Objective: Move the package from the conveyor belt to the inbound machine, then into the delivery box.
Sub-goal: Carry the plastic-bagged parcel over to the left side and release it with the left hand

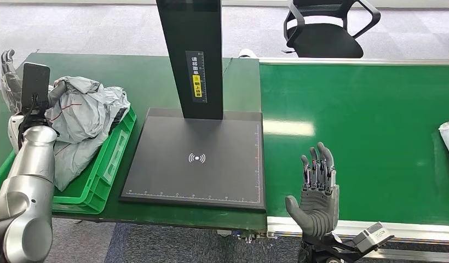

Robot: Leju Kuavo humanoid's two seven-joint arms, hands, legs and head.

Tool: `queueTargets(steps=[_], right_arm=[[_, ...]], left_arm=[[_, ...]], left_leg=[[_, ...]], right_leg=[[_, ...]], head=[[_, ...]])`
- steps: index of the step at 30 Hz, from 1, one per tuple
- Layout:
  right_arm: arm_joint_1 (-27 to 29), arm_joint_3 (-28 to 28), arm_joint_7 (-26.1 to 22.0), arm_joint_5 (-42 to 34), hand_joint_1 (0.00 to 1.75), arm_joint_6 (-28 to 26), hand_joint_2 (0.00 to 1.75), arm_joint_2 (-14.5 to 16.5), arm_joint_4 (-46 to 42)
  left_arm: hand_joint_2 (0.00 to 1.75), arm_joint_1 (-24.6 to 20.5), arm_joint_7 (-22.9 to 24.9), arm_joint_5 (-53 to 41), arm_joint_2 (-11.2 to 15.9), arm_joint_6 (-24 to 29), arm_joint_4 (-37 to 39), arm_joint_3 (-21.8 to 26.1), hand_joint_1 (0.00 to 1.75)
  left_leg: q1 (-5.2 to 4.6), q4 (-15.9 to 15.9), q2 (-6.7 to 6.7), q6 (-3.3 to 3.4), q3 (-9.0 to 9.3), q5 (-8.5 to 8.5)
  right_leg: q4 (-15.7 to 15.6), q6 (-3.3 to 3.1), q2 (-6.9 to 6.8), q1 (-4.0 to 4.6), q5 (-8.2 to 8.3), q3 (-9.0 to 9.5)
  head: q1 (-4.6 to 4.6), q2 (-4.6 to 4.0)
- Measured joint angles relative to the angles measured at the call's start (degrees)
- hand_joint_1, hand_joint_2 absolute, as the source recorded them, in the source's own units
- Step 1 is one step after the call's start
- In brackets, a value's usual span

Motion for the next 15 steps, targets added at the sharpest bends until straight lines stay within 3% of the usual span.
queueTargets(steps=[8,15], right_arm=[[0.02,-0.46,0.17,0.05,0.0,0.14,1.75,0.0,0.0],[0.09,-1.15,-0.14,0.05,0.0,0.69,1.75,0.1,0.0]], left_arm=[[1.75,-2.94,2.79,-7.1,2.55,-6.78,0.08,-0.76,0.0],[1.75,-8.56,9.73,-16.6,3.05,-19.1,-0.28,-5.05,0.0]], left_leg=[[0.0,0.0,0.0,0.0,-0.01,0.01],[0.0,0.02,-0.08,-0.01,-0.11,0.02]], right_leg=[[0.0,0.0,0.0,0.0,0.0,-0.02],[0.0,0.01,-0.04,0.0,0.02,-0.08]], head=[[0.01,0.0],[0.01,0.0]])
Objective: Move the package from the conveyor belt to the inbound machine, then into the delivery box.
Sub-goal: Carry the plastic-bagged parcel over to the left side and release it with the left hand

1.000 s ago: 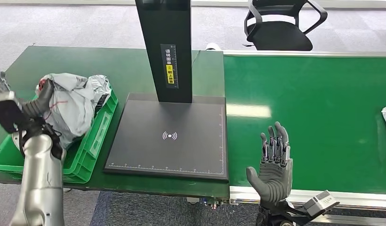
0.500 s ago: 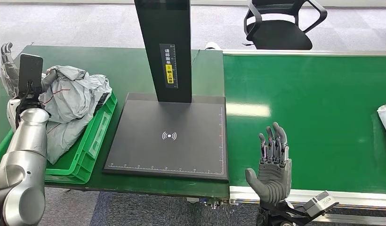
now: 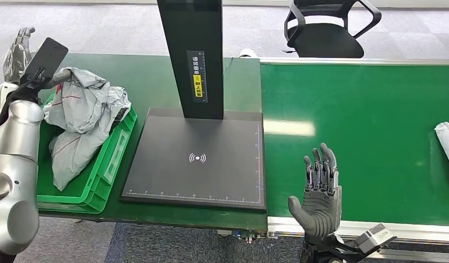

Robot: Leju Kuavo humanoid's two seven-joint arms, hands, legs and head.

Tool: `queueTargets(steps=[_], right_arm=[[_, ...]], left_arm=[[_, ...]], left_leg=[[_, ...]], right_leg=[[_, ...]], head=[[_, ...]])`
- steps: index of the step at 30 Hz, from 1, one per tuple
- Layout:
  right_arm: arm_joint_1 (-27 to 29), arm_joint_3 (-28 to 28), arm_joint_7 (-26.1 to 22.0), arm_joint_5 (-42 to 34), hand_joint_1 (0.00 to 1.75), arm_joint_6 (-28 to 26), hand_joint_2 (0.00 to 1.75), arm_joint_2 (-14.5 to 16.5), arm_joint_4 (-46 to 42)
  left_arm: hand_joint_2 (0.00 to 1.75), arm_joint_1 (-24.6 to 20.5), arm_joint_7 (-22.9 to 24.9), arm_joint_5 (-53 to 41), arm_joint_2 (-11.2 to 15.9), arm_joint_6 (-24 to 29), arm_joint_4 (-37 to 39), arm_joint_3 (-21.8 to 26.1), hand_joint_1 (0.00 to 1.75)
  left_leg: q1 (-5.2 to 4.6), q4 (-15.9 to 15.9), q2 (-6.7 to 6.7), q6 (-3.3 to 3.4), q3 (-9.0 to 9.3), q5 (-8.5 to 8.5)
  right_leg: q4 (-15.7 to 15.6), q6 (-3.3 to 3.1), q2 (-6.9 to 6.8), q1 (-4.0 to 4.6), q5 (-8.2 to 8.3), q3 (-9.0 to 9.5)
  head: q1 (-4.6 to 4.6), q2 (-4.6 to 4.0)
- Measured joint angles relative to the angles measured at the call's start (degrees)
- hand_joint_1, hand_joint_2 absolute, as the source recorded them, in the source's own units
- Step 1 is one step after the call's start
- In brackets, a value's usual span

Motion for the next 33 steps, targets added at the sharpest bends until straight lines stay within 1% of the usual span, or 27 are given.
queueTargets(steps=[3,7,14,18,26,29,33], right_arm=[[0.1,-0.2,-0.1,0.01,0.0,0.42,1.75,0.07,0.0],[0.2,-0.39,-0.12,0.03,0.0,0.67,1.75,0.12,0.0],[0.43,-1.14,-0.14,-0.15,0.0,1.02,1.75,0.16,0.0],[0.58,-1.35,-0.18,-0.27,0.0,1.35,1.75,0.16,0.01],[0.84,-1.96,-0.2,-0.44,0.0,1.58,1.75,0.19,0.11],[0.98,-2.23,-0.27,-0.49,0.0,1.58,1.75,0.2,0.11],[0.98,-2.63,-0.09,-0.49,0.0,1.58,1.75,0.32,0.09]], left_arm=[[1.75,-4.39,3.19,-3.73,0.14,-5.01,0.55,-2.6,0.0],[1.75,-9.1,5.77,-6.81,0.99,-8.38,1.79,-5.28,0.0],[1.75,-12.81,8.96,-11.09,4.15,-12.97,5.27,-7.82,0.0],[1.75,-14.01,10.74,-12.93,6.3,-14.34,7.25,-8.58,0.0],[1.75,-13.77,11.2,-12.93,10.53,-13.04,9.66,-8.02,0.0],[1.75,-13.56,11.15,-12.87,11.29,-12.99,10.29,-7.53,0.0],[1.75,-13.55,11.07,-13.4,11.34,-13.11,10.6,-7.11,0.0]], left_leg=[[0.0,0.0,0.01,0.0,-0.03,0.0],[0.0,-0.01,0.07,0.0,-0.05,-0.01],[0.02,-0.03,0.09,-0.01,-0.06,-0.01],[0.02,-0.03,0.14,-0.01,-0.07,-0.01],[0.01,-0.03,0.12,-0.01,-0.08,0.0],[0.01,-0.03,0.11,-0.01,-0.08,0.0],[0.01,-0.03,0.08,-0.02,-0.07,0.0]], right_leg=[[0.0,0.0,0.0,0.0,0.01,-0.02],[0.01,0.0,0.04,0.0,0.01,-0.05],[0.05,-0.01,0.04,0.02,0.0,-0.1],[0.05,-0.01,0.07,0.02,0.0,-0.1],[0.05,-0.01,0.05,0.02,0.0,-0.1],[0.05,-0.01,0.05,0.02,0.0,-0.1],[0.05,-0.01,0.03,0.01,0.0,-0.09]], head=[[0.0,0.0],[-0.01,0.0],[-0.01,0.0],[-0.01,0.0],[0.0,0.0],[0.0,0.0],[0.0,0.0]])
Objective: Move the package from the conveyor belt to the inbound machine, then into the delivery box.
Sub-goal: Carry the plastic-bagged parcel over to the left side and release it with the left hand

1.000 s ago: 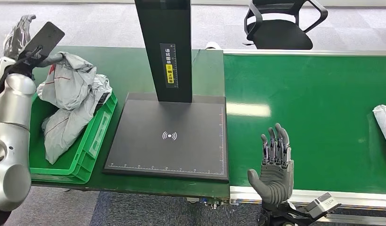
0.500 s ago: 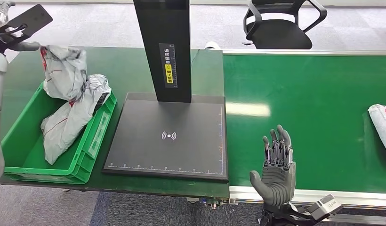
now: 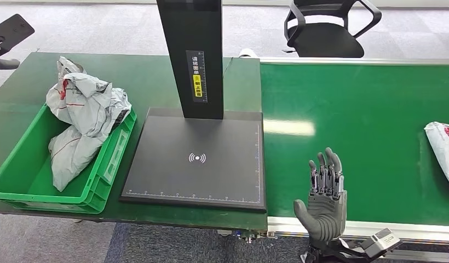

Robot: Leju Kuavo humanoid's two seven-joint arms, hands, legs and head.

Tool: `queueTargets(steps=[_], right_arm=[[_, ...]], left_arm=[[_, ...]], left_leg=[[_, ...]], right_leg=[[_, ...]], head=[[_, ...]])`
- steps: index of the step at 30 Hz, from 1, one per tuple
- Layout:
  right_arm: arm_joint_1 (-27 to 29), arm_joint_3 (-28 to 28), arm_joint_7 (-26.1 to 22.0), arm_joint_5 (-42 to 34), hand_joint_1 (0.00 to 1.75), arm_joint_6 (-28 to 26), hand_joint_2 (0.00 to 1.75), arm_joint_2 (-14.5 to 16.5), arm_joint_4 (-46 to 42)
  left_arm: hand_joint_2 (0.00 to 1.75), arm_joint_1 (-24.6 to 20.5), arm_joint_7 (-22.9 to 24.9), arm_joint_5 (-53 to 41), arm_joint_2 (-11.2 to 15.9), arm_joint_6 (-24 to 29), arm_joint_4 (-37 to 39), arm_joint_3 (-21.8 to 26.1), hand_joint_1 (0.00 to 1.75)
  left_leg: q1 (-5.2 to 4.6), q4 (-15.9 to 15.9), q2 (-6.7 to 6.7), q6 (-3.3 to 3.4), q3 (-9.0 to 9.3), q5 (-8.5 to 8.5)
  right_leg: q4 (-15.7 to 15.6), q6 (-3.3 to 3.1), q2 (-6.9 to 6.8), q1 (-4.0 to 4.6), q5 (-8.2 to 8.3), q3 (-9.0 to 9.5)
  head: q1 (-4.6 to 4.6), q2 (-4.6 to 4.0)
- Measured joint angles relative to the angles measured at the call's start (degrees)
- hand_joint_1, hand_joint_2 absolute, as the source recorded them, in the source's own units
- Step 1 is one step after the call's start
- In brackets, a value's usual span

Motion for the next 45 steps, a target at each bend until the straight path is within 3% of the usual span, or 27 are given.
queueTargets(steps=[4,7,10,14,17,21,26,29,36,45], right_arm=[[0.0,-0.28,0.38,0.0,0.0,-0.02,1.75,0.16,0.0],[-0.01,-0.45,0.6,0.0,0.0,-0.28,1.75,0.26,0.01],[-0.04,-0.56,0.66,0.16,0.0,-1.26,1.75,0.4,0.07],[-0.09,-0.44,0.48,1.11,0.0,-3.34,1.75,0.57,0.25],[-0.09,-0.34,0.39,1.2,0.0,-3.76,1.75,0.65,0.38],[-0.09,-0.3,0.38,1.81,0.0,-4.54,1.75,0.66,0.54],[-0.08,-0.03,0.1,5.98,0.0,-8.3,1.75,0.68,0.57],[-0.18,0.35,0.02,8.32,0.0,-10.68,1.75,0.68,0.67],[-0.72,1.66,0.82,11.77,0.0,-13.03,1.75,0.66,2.31],[-0.93,3.95,2.24,14.23,0.0,-13.93,1.75,0.45,4.72]], left_arm=[[1.75,0.83,-3.93,2.46,-0.55,4.85,-1.03,1.15,0.0],[1.75,5.28,-13.26,11.6,-2.11,11.49,-6.35,4.38,0.0],[1.75,14.56,-24.33,29.66,-5.68,13.51,-16.89,8.46,0.0],[1.75,33.06,-34.94,53.96,-13.18,17.92,-36.56,9.64,0.0],[1.75,42.18,-35.58,58.08,-15.76,20.97,-46.28,8.57,0.0],[1.75,47.99,-36.4,61.55,-17.49,19.52,-53.94,8.02,0.0],[1.75,62.57,-44.34,65.64,-26.82,13.98,-64.72,2.6,0.0],[1.75,68.42,-44.83,64.79,-31.2,12.27,-66.48,-3.03,0.0],[1.75,75.14,-41.91,62.63,-37.41,1.39,-64.85,-10.28,0.0],[1.75,77.49,-39.78,57.91,-40.94,-4.42,-60.24,-13.32,0.0]], left_leg=[[-0.01,0.01,0.01,0.0,0.01,0.0],[-0.04,0.01,0.0,0.0,0.05,0.0],[-0.1,0.0,0.08,0.0,0.1,-0.03],[-0.19,-0.01,0.21,0.0,0.16,-0.09],[-0.19,0.0,0.37,0.04,0.09,-0.12],[-0.19,-0.01,0.2,0.05,0.13,-0.12],[-0.25,0.0,0.28,0.12,0.18,-0.19],[-0.31,0.0,0.15,0.22,0.12,-0.25],[-0.27,0.0,0.09,0.23,0.14,-0.25],[-0.24,0.0,0.08,0.23,0.13,-0.24]], right_leg=[[0.0,0.0,0.01,-0.01,0.0,-0.01],[0.0,0.0,0.01,-0.05,0.0,0.0],[-0.02,0.0,0.08,-0.1,0.0,0.0],[-0.02,0.01,0.22,-0.21,-0.04,0.03],[-0.04,0.01,0.31,-0.21,-0.04,-0.07],[-0.05,0.01,0.21,-0.21,-0.03,0.01],[-0.07,0.07,0.24,-0.27,-0.08,0.07],[-0.1,0.11,0.17,-0.33,-0.1,0.08],[-0.1,0.12,0.13,-0.29,-0.1,0.1],[-0.1,0.12,0.13,-0.27,-0.1,0.1]], head=[[0.01,0.0],[-0.01,0.0],[0.0,0.0],[-0.16,0.0],[-0.18,0.0],[-0.21,0.0],[-0.2,0.0],[-0.21,0.0],[-0.24,0.0],[-0.24,0.0]])
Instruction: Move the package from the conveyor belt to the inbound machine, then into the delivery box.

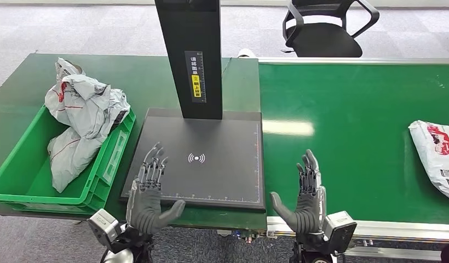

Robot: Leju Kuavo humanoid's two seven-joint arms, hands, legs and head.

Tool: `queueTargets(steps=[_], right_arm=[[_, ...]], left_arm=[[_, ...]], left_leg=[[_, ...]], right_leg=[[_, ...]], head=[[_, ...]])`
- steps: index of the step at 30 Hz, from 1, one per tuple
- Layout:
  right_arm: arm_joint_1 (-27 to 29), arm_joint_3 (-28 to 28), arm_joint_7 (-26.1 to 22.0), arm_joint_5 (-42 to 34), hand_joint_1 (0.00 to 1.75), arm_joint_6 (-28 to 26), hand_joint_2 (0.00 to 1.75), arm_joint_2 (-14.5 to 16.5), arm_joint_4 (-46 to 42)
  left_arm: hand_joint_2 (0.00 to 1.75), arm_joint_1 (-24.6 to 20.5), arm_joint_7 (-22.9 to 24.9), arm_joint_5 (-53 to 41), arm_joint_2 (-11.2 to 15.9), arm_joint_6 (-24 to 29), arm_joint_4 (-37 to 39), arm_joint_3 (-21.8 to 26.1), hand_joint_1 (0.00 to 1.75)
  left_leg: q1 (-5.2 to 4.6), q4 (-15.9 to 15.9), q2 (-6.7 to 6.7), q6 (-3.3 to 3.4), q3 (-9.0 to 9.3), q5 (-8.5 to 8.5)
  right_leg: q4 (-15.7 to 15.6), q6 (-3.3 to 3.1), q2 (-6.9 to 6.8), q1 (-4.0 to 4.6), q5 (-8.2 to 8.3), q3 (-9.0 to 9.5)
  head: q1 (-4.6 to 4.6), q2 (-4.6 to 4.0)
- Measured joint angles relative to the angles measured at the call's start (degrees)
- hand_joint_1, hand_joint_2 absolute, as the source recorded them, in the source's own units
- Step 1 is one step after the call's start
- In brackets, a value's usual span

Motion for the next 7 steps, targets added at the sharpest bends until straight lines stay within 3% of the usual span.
queueTargets(steps=[7], right_arm=[[-0.2,1.04,0.44,0.5,0.0,-0.05,1.75,-0.24,1.75]], left_arm=[[1.75,0.23,0.34,-1.53,-0.63,-0.08,1.78,-0.87,0.0]], left_leg=[[0.0,0.0,-0.01,0.0,0.0,0.0]], right_leg=[[0.0,0.0,0.0,0.0,0.0,0.0]], head=[[-0.01,0.0]])
